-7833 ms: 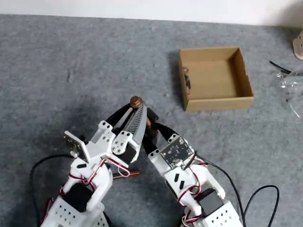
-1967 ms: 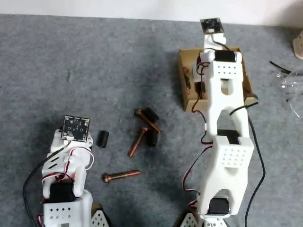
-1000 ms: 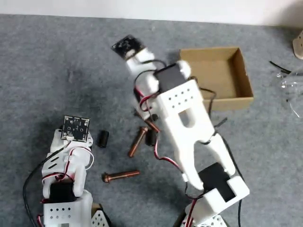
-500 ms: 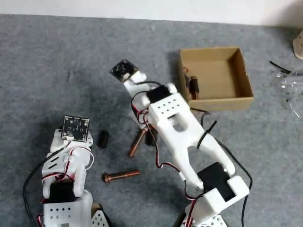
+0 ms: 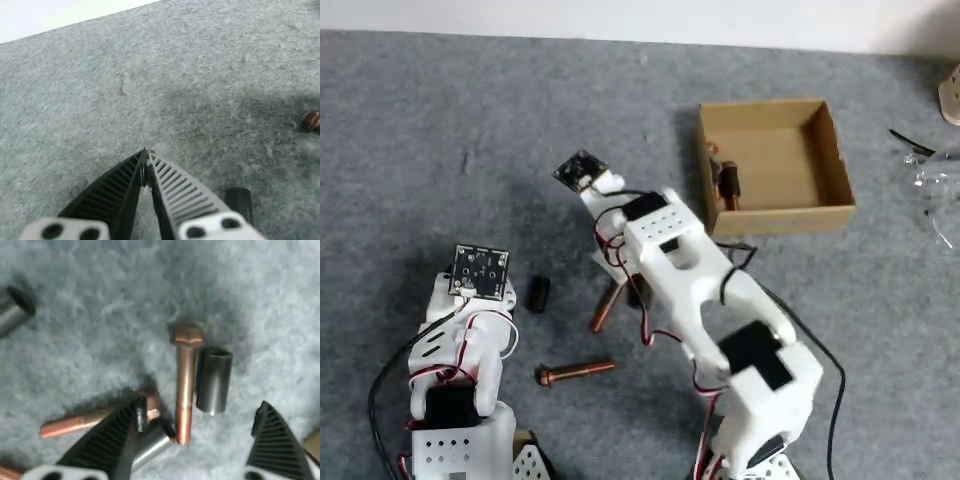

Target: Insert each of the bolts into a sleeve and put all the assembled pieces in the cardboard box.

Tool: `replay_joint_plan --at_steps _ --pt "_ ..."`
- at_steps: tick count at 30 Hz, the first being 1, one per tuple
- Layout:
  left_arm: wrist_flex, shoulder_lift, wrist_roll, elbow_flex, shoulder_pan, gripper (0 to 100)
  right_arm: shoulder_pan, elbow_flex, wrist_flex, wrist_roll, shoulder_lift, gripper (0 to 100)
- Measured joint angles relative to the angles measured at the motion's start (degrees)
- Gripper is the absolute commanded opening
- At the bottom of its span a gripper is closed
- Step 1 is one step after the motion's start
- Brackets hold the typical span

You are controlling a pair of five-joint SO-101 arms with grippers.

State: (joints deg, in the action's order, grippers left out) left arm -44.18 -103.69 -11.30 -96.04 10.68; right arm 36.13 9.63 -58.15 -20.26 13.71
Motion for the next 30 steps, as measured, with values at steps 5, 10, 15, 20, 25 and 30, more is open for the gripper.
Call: replay_joint_plan --at_steps 5,10,15,20,25,30 --pt "0.00 0.00 0.00 0.00 0.00 1 -1.58 -4.66 0.00 0.00 4.57 30.3" --pt "0.00 0.00 0.00 0.00 0.00 1 -4.66 -5.89 0.00 -0.09 7.03 30.3" --pt "0.00 0.00 0.00 0.00 0.00 1 -6.07 -6.51 0.00 -0.09 7.91 30.3" --pt "0.00 0.00 0.00 0.00 0.00 1 -6.24 -6.77 0.00 -0.09 8.00 30.3" --pt "0.00 0.00 0.00 0.00 0.00 1 -6.33 -8.26 0.00 -0.18 8.70 30.3" --pt "0.00 0.00 0.00 0.00 0.00 1 -6.33 -8.97 0.44 -0.18 11.16 30.3"
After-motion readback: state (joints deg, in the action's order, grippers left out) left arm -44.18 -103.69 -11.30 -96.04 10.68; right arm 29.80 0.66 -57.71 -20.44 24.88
